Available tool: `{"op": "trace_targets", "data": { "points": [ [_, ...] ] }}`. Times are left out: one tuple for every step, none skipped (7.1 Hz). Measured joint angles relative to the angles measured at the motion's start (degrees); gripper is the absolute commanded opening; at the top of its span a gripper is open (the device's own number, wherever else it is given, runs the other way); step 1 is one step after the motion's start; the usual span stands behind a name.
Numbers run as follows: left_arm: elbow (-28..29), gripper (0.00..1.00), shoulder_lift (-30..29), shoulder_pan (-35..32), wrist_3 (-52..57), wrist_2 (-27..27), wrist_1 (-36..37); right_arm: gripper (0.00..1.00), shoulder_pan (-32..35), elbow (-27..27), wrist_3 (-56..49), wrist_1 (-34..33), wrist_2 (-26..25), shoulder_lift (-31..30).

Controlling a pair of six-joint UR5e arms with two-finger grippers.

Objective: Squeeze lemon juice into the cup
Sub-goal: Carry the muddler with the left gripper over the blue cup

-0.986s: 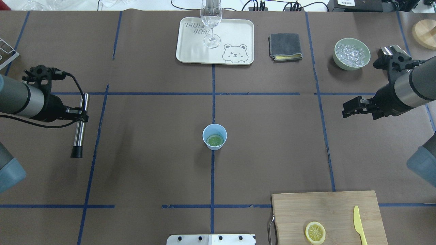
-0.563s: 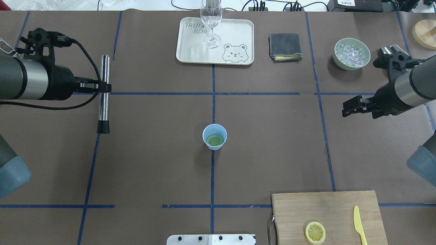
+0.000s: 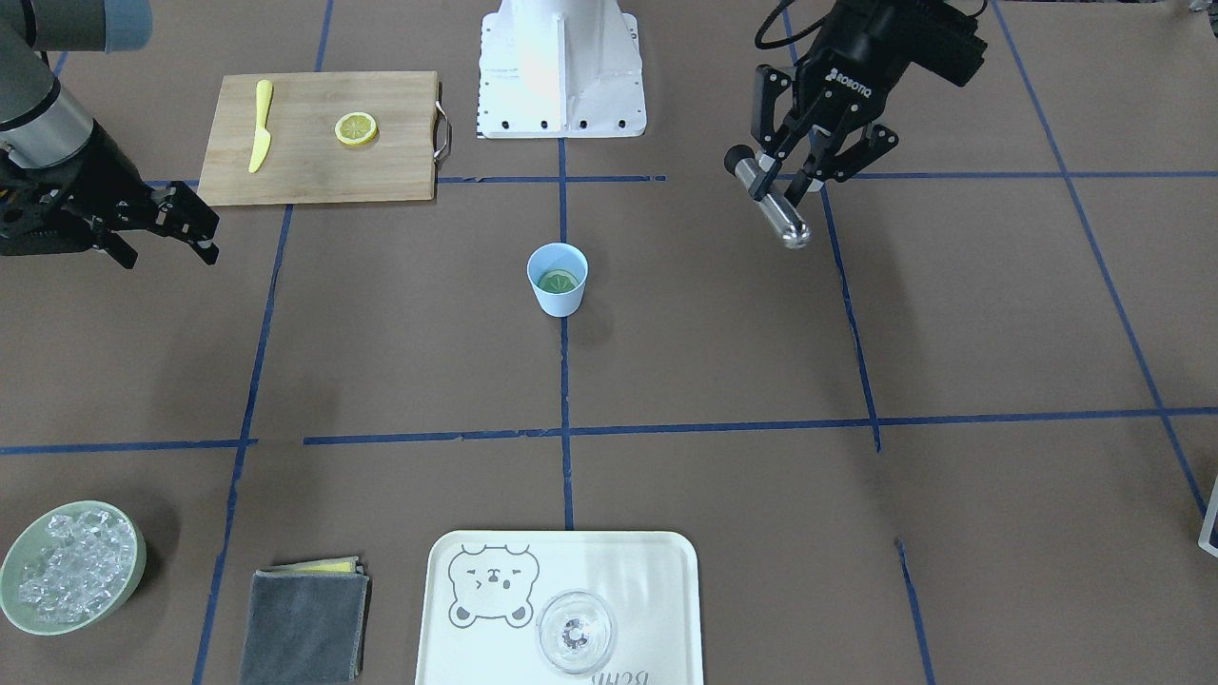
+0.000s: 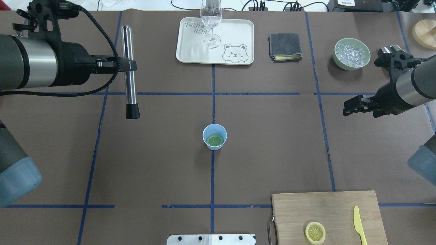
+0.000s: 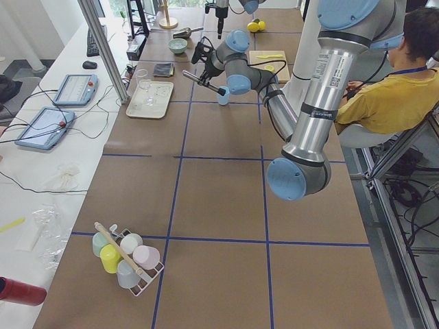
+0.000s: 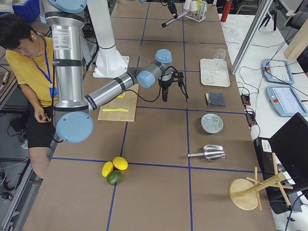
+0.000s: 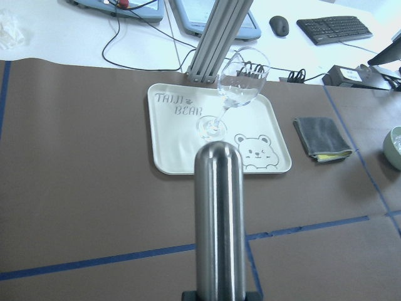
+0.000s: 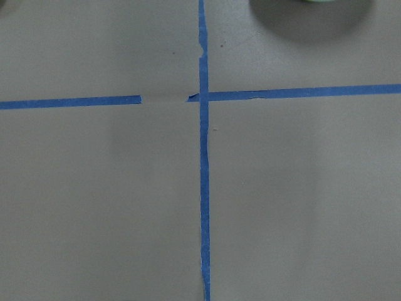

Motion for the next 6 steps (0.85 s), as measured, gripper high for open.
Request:
{"op": "trace_targets", "data": {
  "points": [
    [0.0,0.0,-1.7,1.4,0.5,1.9,0.0,1.0,0.3,0.0,-0.1,0.0,0.0,-0.1],
    [0.4,0.0,-3.3,5.6,2.4,8.2,-0.3,1.0,0.9,-0.1,-0.3,0.0,0.1,-0.1],
    [1.9,0.0,-5.6,12.3,5.9,20.2,-1.1,1.0,1.7,-0.1,-0.5,0.0,0.3,-0.2],
    [3.6,0.0,-7.4,17.2,8.2,30.3,-1.7,1.0,2.5,-0.2,-1.0,0.0,0.4,-0.4],
    [5.5,0.0,-9.0,19.9,9.1,36.8,-2.8,1.0,3.2,-0.3,-1.6,0.0,0.5,-1.0],
    [8.4,0.0,-10.2,21.7,9.5,42.3,-5.4,1.0,4.4,-0.3,-3.1,0.0,1.3,-2.0]
  ]
}}
